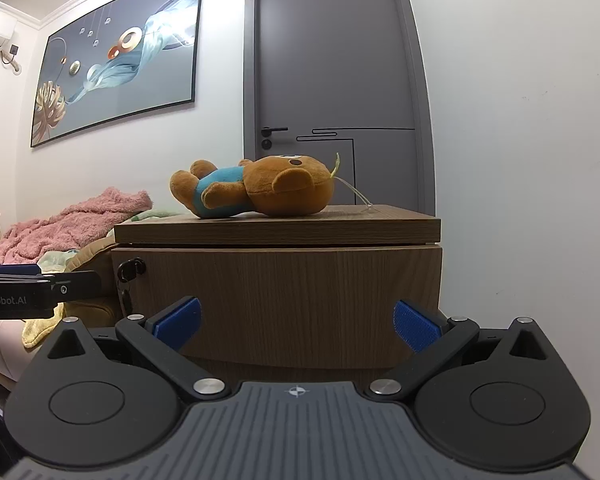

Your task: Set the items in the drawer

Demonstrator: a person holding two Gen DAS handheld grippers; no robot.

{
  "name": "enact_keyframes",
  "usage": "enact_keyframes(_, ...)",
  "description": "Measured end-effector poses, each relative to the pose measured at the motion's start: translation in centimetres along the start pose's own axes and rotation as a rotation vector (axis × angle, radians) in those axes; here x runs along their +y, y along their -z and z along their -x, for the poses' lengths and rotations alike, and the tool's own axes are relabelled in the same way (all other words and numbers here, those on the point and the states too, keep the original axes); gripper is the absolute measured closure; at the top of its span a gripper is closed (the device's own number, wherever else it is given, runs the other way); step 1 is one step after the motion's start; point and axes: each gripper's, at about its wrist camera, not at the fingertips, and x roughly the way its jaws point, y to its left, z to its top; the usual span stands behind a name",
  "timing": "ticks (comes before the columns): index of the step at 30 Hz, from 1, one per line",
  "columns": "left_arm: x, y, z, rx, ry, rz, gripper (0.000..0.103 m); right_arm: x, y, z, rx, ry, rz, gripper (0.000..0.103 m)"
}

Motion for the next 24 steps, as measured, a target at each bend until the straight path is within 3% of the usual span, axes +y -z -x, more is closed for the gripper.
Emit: enact_keyframes(24, -0.11, 0.08, -0.12, -0.001, 0.0, -0.002, 0.001, 0.06, 0.13, -0.21, 0.004, 0.009, -0.001, 0.0)
